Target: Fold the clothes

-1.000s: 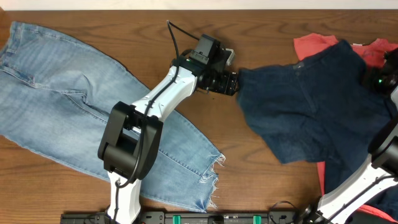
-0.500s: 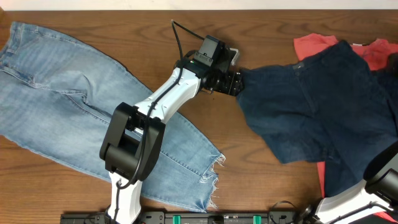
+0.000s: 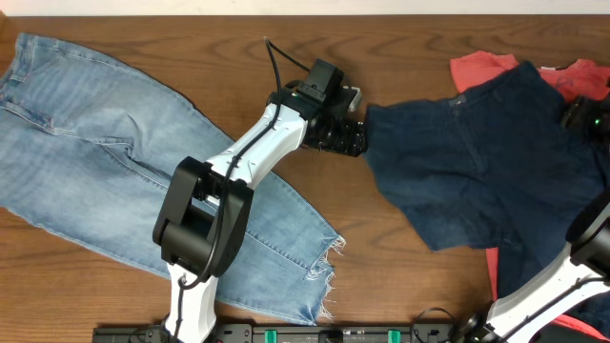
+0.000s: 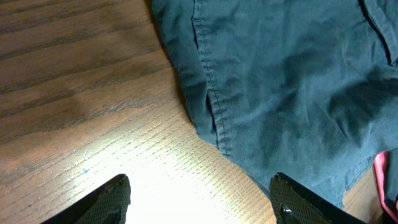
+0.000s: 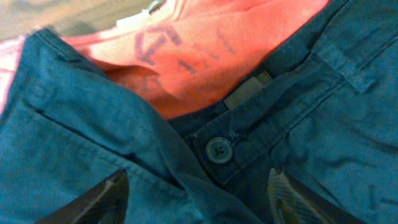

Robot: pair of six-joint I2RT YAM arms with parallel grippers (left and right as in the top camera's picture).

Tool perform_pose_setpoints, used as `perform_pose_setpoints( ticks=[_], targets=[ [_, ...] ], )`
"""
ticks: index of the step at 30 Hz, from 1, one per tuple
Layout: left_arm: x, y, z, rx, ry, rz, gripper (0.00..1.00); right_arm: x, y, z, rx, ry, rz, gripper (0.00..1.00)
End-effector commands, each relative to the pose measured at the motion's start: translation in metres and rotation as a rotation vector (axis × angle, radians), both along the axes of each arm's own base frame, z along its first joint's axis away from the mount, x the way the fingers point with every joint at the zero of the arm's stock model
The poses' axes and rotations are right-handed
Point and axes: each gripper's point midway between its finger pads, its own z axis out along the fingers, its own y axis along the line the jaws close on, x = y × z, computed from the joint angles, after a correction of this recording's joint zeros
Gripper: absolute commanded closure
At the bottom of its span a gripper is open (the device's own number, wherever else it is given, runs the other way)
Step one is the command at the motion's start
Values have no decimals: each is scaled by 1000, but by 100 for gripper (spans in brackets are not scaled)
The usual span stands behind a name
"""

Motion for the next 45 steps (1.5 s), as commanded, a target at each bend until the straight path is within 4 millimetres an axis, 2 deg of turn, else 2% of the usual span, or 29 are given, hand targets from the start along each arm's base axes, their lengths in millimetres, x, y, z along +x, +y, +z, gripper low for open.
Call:
perform_pose_setpoints(
  ticks=[1, 5, 7, 10, 11, 12, 14, 15, 17, 21, 24, 27, 29, 31, 32, 33, 34, 38, 41, 43, 45],
  targets=[
    [0, 1, -8, 18, 11, 3, 27, -2, 1, -16, -10, 35, 23, 34],
    [0, 1, -8, 18, 11, 3, 27, -9, 4, -32, 7, 85, 29, 35],
    [0, 1, -8, 18, 11, 3, 27, -16, 1, -40, -1, 122, 10, 39],
    [-1, 1, -8, 19, 14, 4, 27, -22, -1, -43, -8, 155, -7, 55],
    [-1, 1, -9, 20, 15, 3, 27, -23, -1, -44, -4, 156, -13, 68],
    [-1, 1, -9, 20, 16, 3, 27, -23, -2, -43, 3, 153, -23, 76],
    [-2, 2, -9, 21, 18, 3, 27, -23, -5, -36, 24, 132, -71, 90],
    [-2, 2, -9, 22, 19, 4, 27, -24, -8, -29, 37, 114, -106, 93],
    [-3, 2, -9, 25, 24, 4, 27, -24, -15, -8, 51, 66, -162, 98],
    [-3, 3, -9, 25, 25, 5, 27, -30, -32, 45, 27, -35, -241, 99],
    [-3, 3, -9, 25, 25, 4, 27, -47, -56, 102, -23, -141, -351, 99],
    [-3, 3, -9, 25, 24, 4, 27, -79, -86, 157, -106, -235, -491, 99],
    [-3, 3, -9, 25, 24, 4, 27, -102, -106, 182, -179, -265, -577, 98],
    [-3, 3, -9, 25, 24, 4, 27, -126, -125, 195, -239, -269, -661, 90],
    [-3, 3, -9, 25, 24, 4, 27, -137, -133, 196, -257, -261, -693, 83],
    [-3, 3, -9, 25, 25, 4, 27, -147, -141, 196, -265, -253, -723, 71],
    [-3, 3, -9, 25, 25, 4, 27, -156, -148, 194, -266, -246, -743, 47],
    [-3, 3, -9, 25, 25, 4, 26, -178, -162, 194, -263, -248, -789, 35],
    [-3, 3, -9, 25, 26, 4, 23, -170, -153, 196, -202, -279, -721, 32],
    [-5, 1, -7, 10, 33, -2, 22, -151, -134, 194, -107, -320, -606, 32],
    [-9, -3, -3, -16, 48, -15, 21, -126, -104, 191, 11, -358, -465, 30]
  ],
)
